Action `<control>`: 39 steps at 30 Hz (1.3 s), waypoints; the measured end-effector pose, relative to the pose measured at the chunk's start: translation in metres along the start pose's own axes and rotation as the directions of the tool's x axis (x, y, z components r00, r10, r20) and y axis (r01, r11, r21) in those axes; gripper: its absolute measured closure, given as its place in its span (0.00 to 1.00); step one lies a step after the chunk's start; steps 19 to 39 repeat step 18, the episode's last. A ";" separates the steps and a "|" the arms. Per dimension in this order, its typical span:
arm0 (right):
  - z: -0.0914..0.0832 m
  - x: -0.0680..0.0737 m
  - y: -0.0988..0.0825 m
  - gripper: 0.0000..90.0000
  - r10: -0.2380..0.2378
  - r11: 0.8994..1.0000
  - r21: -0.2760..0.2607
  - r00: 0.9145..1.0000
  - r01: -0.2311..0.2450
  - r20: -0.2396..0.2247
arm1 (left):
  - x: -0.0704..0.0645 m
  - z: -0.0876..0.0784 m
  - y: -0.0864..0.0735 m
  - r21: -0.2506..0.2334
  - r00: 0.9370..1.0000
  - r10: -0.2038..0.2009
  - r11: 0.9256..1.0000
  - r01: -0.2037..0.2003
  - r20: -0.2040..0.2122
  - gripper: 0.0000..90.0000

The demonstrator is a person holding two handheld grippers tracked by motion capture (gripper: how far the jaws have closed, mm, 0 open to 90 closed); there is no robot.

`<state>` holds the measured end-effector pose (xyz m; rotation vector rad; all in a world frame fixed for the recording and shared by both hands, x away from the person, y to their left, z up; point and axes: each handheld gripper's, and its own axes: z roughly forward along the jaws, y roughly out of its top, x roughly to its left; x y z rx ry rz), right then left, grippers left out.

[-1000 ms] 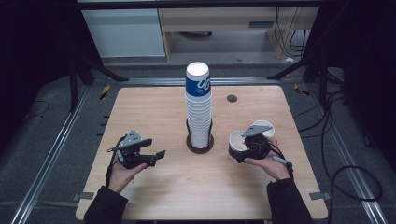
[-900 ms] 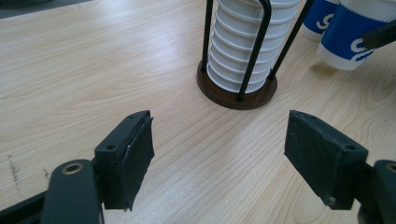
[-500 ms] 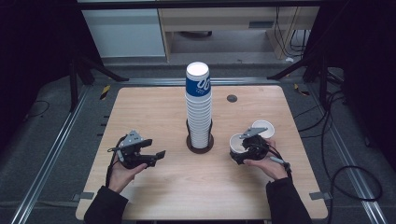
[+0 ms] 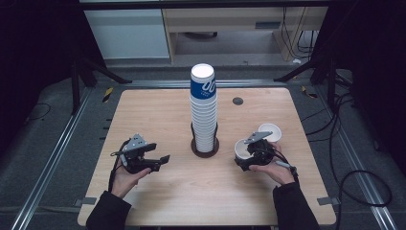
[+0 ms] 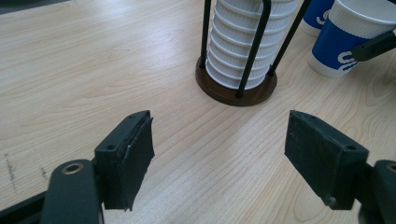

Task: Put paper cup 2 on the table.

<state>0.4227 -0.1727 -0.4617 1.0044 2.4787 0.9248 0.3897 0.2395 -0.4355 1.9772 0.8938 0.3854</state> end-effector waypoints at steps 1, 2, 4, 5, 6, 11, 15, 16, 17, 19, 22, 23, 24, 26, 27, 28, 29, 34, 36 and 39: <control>-0.001 -0.001 0.000 0.12 0.003 1.000 -0.011 1.000 -0.003 -0.003 | 0.000 0.000 0.000 0.000 1.000 0.000 1.000 0.000 0.000 0.26; -0.002 -0.001 0.000 0.12 0.004 1.000 -0.017 1.000 -0.004 -0.005 | 0.000 0.000 0.000 -0.002 1.000 -0.001 1.000 0.001 0.000 0.26; -0.005 -0.002 0.001 0.11 0.011 0.999 -0.041 1.000 -0.011 -0.007 | 0.000 -0.001 0.000 -0.004 1.000 0.000 1.000 0.000 -0.001 0.26; -0.007 -0.002 0.001 0.11 0.015 0.999 -0.052 1.000 -0.015 -0.005 | 0.001 -0.001 0.000 -0.005 1.000 0.001 1.000 -0.001 -0.001 0.25; -0.009 -0.003 0.002 0.11 0.023 0.998 -0.065 1.000 -0.023 -0.004 | 0.001 -0.002 0.001 -0.006 1.000 -0.001 1.000 0.001 -0.002 0.25; -0.019 -0.005 0.005 0.09 0.056 0.990 -0.132 0.998 -0.055 0.002 | 0.002 -0.003 0.001 -0.010 1.000 -0.007 1.000 0.007 -0.005 0.25; -0.030 -0.005 0.009 0.08 0.066 0.981 -0.183 0.998 -0.067 -0.010 | 0.003 -0.003 0.000 -0.007 1.000 -0.008 1.000 0.008 -0.008 0.25; -0.033 -0.005 0.010 0.08 0.067 0.978 -0.196 0.998 -0.068 -0.013 | 0.003 -0.003 0.000 -0.006 1.000 -0.008 1.000 0.008 -0.009 0.25; -0.035 -0.005 0.011 0.08 0.065 0.976 -0.208 0.998 -0.066 -0.012 | 0.003 -0.003 0.000 -0.006 1.000 -0.008 1.000 0.008 -0.009 0.25; -0.037 -0.005 0.012 0.08 0.066 0.975 -0.213 0.998 -0.067 -0.012 | 0.003 -0.003 0.000 -0.007 1.000 -0.009 1.000 0.009 -0.010 0.25; -0.037 -0.005 0.012 0.08 0.066 0.975 -0.213 0.998 -0.067 -0.012 | 0.003 -0.003 0.000 -0.007 1.000 -0.009 1.000 0.009 -0.010 0.25; -0.037 -0.005 0.012 0.08 0.066 0.975 -0.213 0.998 -0.067 -0.012 | 0.003 -0.003 0.000 -0.007 1.000 -0.009 1.000 0.009 -0.010 0.25; -0.037 -0.005 0.012 0.08 0.066 0.975 -0.213 0.998 -0.067 -0.012 | 0.003 -0.003 0.000 -0.007 1.000 -0.009 1.000 0.009 -0.010 0.25; -0.037 -0.005 0.012 0.08 0.066 0.975 -0.213 0.998 -0.067 -0.012 | 0.003 -0.003 0.000 -0.007 1.000 -0.009 1.000 0.009 -0.010 0.25; -0.037 -0.005 0.012 0.08 0.066 0.975 -0.213 0.998 -0.067 -0.012 | 0.003 -0.003 0.000 -0.007 1.000 -0.009 1.000 0.009 -0.010 0.25; -0.037 -0.005 0.012 0.08 0.066 0.975 -0.213 0.998 -0.067 -0.012 | 0.003 -0.003 0.000 -0.007 1.000 -0.009 1.000 0.009 -0.010 0.25; -0.037 -0.005 0.012 0.08 0.066 0.975 -0.213 0.998 -0.067 -0.012 | 0.003 -0.003 0.000 -0.007 1.000 -0.009 1.000 0.009 -0.010 0.25; -0.037 -0.005 0.012 0.08 0.066 0.975 -0.213 0.998 -0.067 -0.012 | 0.003 -0.003 0.000 -0.007 1.000 -0.009 1.000 0.009 -0.010 0.25; -0.037 -0.005 0.012 0.08 0.066 0.975 -0.213 0.998 -0.067 -0.012 | 0.003 -0.003 0.000 -0.007 1.000 -0.009 1.000 0.009 -0.010 0.25; -0.037 -0.005 0.012 0.08 0.066 0.975 -0.213 0.998 -0.067 -0.012 | 0.003 -0.003 0.000 -0.007 1.000 -0.009 1.000 0.009 -0.010 0.25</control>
